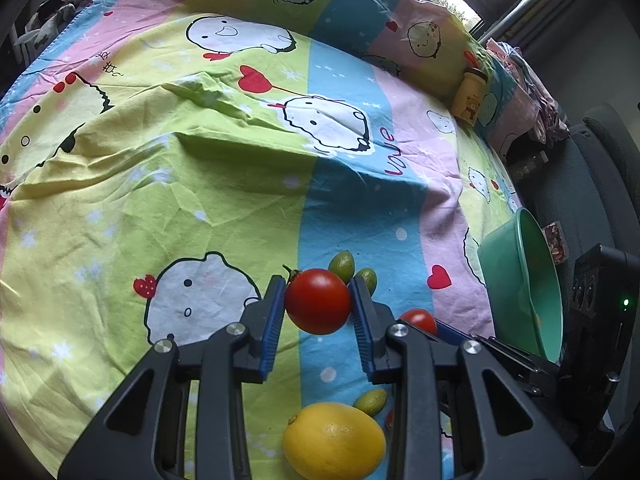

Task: Organize fruits
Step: 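Lift the tomato in the left gripper while the right gripper carries its tomato toward the bowl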

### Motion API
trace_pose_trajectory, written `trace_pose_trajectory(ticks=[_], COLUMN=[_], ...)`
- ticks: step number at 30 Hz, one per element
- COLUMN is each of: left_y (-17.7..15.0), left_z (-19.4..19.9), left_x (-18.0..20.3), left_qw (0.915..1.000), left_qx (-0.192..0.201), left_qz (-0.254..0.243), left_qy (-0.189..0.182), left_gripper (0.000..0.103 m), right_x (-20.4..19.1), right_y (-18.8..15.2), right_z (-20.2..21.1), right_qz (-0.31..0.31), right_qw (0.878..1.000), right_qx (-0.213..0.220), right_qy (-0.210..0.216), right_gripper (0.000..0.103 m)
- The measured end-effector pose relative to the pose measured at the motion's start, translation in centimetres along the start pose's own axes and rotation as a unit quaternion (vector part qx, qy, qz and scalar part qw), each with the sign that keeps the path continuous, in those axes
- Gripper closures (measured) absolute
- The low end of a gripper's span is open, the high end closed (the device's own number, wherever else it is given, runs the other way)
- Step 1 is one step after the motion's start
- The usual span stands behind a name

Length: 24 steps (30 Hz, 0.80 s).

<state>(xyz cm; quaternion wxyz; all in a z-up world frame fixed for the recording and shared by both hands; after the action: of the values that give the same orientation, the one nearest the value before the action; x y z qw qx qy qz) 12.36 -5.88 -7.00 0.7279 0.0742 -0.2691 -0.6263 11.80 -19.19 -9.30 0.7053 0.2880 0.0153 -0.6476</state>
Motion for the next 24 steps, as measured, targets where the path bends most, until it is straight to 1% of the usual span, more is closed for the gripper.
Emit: trace_pose_trajectory(ticks=[18,24], left_y=[-0.2,-0.1], left_z=[1.9,2.7], left_x=[1.3,2.1], left_qw=[0.9993,0.9981], left_qx=[0.017,0.024], left_qz=[-0.005,-0.009], left_qy=[-0.034,-0.056], left_gripper=[0.071,0.071], right_x=[0.7,1.1], right_y=[1.2,1.5], right_z=[3.7,5.1], right_qz=[-0.028,-0.036], right_qw=[0.997,0.995], right_qx=[0.061,0.08], right_qy=[0.029,0.038], right_gripper=[0.07,0.07])
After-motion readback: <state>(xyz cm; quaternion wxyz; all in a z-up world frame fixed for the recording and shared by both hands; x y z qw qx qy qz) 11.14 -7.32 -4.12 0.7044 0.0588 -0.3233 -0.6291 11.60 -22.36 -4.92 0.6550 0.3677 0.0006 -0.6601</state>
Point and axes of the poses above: each gripper's, at about its wrist camera, not at the fingertips, and z roughly against the way its jaws point, x to its right, y to its top, the point moved 7 cm from there along -z, roughly the way its jaws point, and after that the axes turned 9 degrees about y, right-handed, at the moved point
